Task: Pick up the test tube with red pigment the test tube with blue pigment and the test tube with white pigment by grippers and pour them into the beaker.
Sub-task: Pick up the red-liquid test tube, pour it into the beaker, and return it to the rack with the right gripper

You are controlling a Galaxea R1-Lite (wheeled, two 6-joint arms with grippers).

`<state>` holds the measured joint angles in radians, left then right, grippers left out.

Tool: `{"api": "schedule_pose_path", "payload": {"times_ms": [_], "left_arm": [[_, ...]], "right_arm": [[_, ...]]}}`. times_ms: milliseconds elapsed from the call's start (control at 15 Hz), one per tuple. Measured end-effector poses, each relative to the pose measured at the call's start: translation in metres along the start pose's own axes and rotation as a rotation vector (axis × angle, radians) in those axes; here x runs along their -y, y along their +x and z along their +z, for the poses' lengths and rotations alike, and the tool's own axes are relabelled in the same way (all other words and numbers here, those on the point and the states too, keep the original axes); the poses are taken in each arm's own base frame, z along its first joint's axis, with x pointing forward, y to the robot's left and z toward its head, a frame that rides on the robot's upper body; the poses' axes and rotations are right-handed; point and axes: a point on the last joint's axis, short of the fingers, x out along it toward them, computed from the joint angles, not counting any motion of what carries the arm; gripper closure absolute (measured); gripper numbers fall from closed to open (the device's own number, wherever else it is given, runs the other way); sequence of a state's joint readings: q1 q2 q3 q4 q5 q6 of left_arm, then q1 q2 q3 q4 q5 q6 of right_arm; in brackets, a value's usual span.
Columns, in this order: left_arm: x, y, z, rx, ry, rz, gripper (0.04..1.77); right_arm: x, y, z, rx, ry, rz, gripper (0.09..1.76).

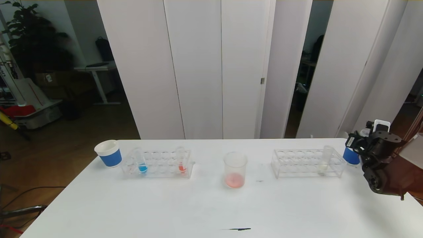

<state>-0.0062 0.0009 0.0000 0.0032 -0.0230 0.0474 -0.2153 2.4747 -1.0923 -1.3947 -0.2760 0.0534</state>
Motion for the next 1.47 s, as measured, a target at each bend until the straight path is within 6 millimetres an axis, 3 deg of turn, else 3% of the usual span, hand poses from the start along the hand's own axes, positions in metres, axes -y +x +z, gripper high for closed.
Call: {"api": "schedule_pose_path", "payload": {"times_ms": [133,200,267,400,467,733,1067,1267,1467], "left_arm": [[0.000,0.000,0.000,0.000,0.000,0.000,0.06],[0.000,0.000,0.000,0.000,0.000,0.000,0.06],[0.000,0.000,0.000,0.000,0.000,0.000,0.06],[0.000,0.000,0.000,0.000,0.000,0.000,0.06],[0.000,0.000,0.000,0.000,0.000,0.000,0.06],[0.000,0.000,0.000,0.000,0.000,0.000,0.06],[0.000,0.000,0.000,0.000,0.000,0.000,0.06],[0.000,0.000,0.000,0.000,0.000,0.000,0.06],[0.000,0.000,0.000,0.000,0.000,0.000,0.06]], "right_arm": [[0.000,0.000,-0.001,-0.001,0.000,-0.001,1.27],[0.001,0.000,-0.001,-0.002,0.000,-0.002,1.16],[0.001,0.000,-0.001,-0.001,0.004,-0.002,0.92],[0.001,0.000,0.000,0.001,0.027,-0.003,0.25],[0.002,-0.001,0.001,0.000,0.028,-0.004,0.11],[0.004,-0.007,0.019,0.022,0.038,-0.006,0.10],[0.008,-0.039,0.058,0.016,0.052,0.058,0.10],[0.015,-0.070,0.098,0.002,0.079,0.096,0.10],[0.023,-0.118,0.142,0.013,0.089,0.159,0.10]]}}
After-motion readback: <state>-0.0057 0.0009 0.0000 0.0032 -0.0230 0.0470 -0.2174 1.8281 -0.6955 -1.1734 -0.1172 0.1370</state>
